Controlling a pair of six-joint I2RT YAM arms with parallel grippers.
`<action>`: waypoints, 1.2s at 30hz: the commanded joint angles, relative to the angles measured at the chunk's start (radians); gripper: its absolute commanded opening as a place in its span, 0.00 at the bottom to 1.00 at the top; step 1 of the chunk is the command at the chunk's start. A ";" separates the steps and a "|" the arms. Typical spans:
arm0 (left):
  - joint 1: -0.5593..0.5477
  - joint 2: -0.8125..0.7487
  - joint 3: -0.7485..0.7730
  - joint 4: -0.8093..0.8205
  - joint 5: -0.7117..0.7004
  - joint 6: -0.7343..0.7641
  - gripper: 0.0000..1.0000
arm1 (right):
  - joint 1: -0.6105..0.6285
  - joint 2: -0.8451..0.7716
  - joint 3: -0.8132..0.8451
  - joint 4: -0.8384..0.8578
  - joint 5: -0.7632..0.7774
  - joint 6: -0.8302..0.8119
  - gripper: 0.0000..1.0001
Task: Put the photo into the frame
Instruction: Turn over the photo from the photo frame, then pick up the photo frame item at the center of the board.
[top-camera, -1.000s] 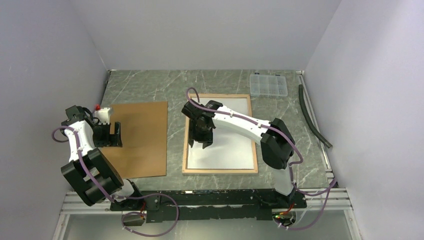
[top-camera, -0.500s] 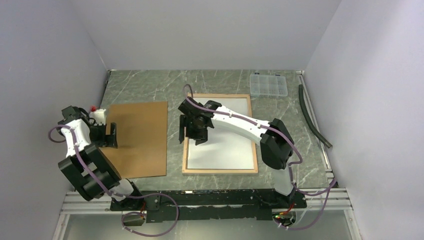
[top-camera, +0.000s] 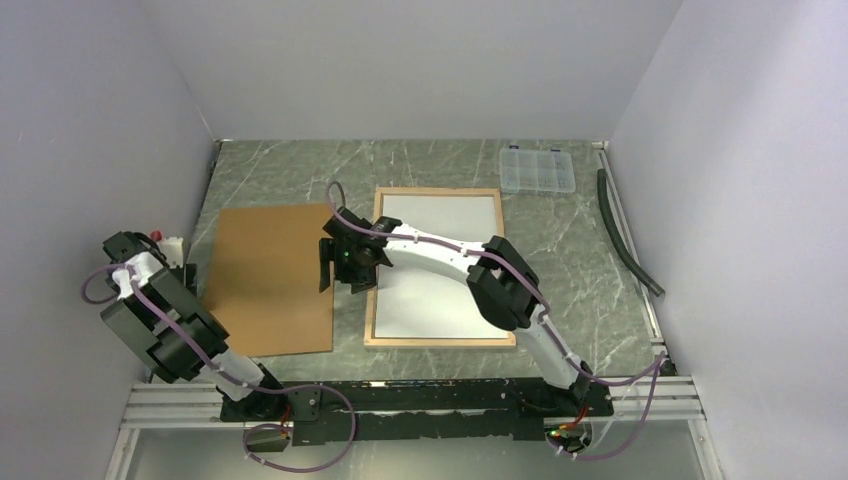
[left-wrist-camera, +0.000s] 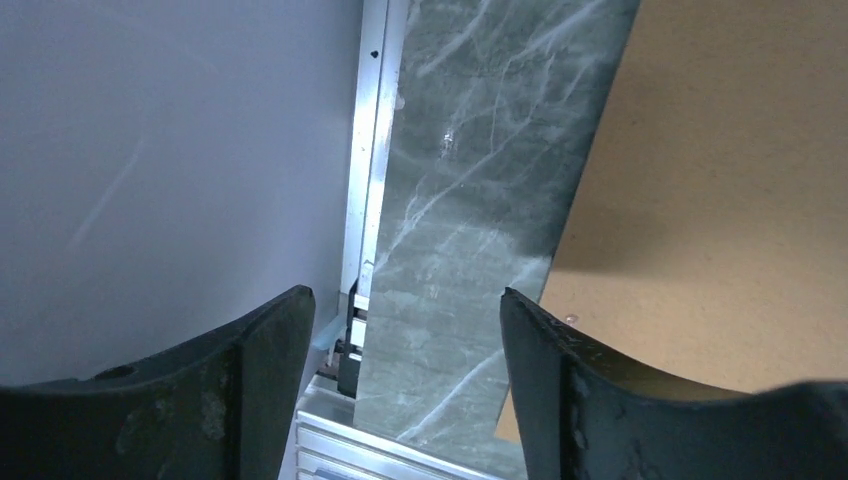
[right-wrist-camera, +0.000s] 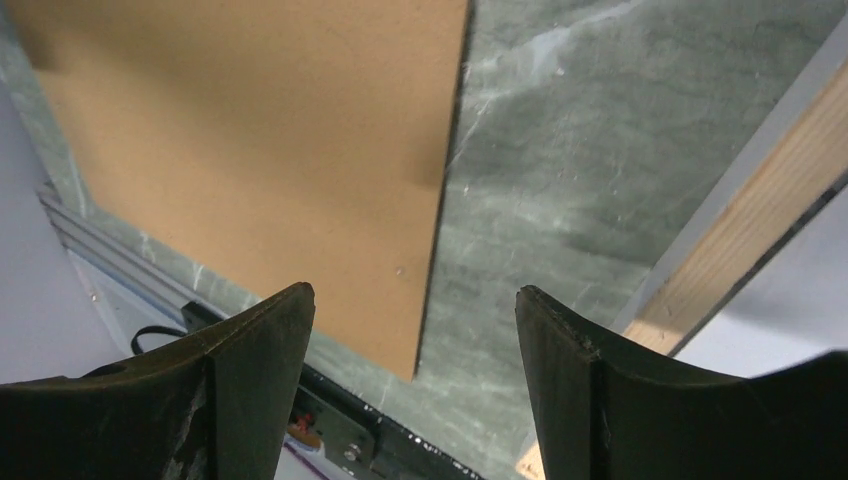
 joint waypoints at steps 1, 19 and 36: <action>0.003 0.029 -0.048 0.150 -0.066 0.013 0.70 | -0.004 0.022 0.028 0.086 -0.017 0.002 0.78; -0.097 0.090 -0.134 0.013 0.104 0.013 0.29 | -0.004 0.063 -0.052 0.161 -0.001 0.096 0.79; -0.192 0.127 -0.130 -0.082 0.201 0.017 0.24 | -0.016 0.091 -0.054 0.187 -0.009 0.148 0.80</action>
